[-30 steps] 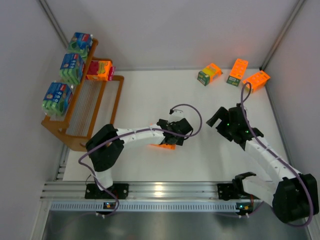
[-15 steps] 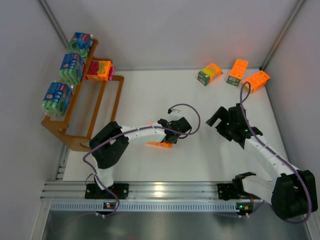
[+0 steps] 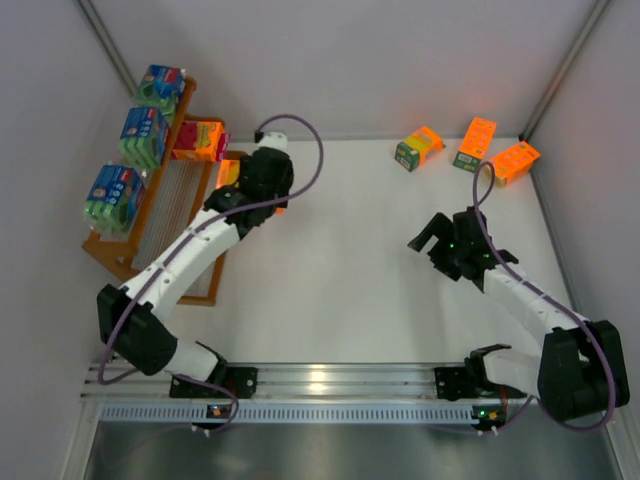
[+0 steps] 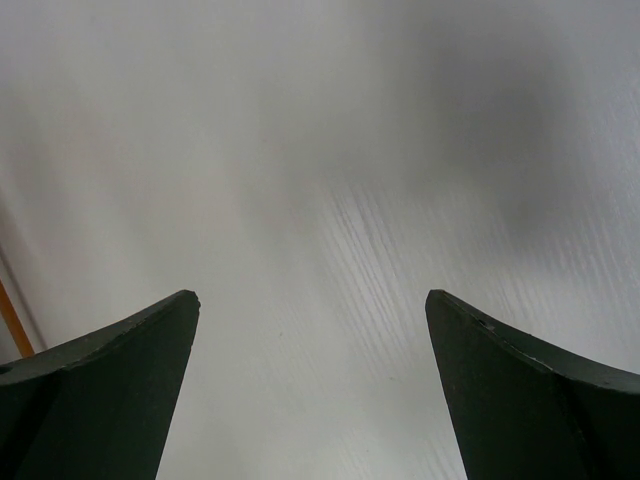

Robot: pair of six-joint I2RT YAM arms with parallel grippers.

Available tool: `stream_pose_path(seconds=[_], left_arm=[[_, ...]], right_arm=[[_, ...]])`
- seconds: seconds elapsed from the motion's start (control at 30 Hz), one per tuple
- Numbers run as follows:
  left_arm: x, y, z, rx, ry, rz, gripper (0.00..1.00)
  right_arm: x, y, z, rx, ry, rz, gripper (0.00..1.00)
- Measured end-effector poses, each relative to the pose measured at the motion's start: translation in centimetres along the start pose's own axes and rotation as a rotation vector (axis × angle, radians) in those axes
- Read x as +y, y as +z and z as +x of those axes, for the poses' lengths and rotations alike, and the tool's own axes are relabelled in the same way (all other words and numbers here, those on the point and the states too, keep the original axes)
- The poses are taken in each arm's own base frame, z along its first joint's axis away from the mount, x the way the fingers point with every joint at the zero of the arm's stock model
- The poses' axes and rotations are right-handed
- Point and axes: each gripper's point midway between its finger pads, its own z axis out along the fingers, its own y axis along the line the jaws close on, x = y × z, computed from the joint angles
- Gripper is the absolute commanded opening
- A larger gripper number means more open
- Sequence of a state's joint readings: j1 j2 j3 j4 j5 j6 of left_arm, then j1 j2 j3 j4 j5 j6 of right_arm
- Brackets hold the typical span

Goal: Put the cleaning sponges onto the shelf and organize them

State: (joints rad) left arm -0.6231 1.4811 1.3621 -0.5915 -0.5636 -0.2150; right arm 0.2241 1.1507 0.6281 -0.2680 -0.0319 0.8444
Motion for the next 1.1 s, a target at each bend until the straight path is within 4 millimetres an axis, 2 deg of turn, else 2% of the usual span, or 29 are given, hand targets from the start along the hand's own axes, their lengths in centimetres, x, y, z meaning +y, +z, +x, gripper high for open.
stream_pose_path(seconds=[0.03, 0.1, 0.17, 0.33, 0.53, 0.73, 0.87, 1.1], left_arm=[[2.5, -0.3, -1.6, -0.034, -0.015, -0.029, 0.63], [6.2, -0.6, -3.2, -0.066, -0.011, -0.087, 0.63], [8.1, -0.4, -3.6, -0.062, 0.027, -0.122, 0.65], [9.3, 1.6, -2.1, 0.013, 0.105, -0.111, 0.66], [13.2, 3.1, -1.4, 0.065, 0.119, -0.143, 0.69], [14.1, 3.7, -1.9, 0.069, 0.162, -0.119, 0.71], [15.3, 5.1, -2.1, 0.090, 0.166, -0.126, 0.70], [17.7, 7.3, -0.3, 0.175, 0.177, -0.172, 0.70]], right_arm=[[0.0, 0.2, 0.1, 0.007, 0.002, 0.001, 0.99], [-0.2, 0.9, 0.5, 0.029, 0.005, 0.010, 0.99], [-0.6, 1.5, 1.1, 0.057, 0.007, 0.024, 0.99], [-0.5, 2.6, 1.5, 0.097, 0.015, 0.030, 0.99], [0.5, 3.3, 1.2, 0.109, 0.025, 0.001, 0.99], [1.7, 4.1, 0.9, 0.140, 0.036, -0.024, 0.99], [2.4, 4.6, 0.7, 0.155, 0.041, -0.042, 1.00], [2.5, 5.8, 1.5, 0.207, 0.061, -0.049, 0.99]])
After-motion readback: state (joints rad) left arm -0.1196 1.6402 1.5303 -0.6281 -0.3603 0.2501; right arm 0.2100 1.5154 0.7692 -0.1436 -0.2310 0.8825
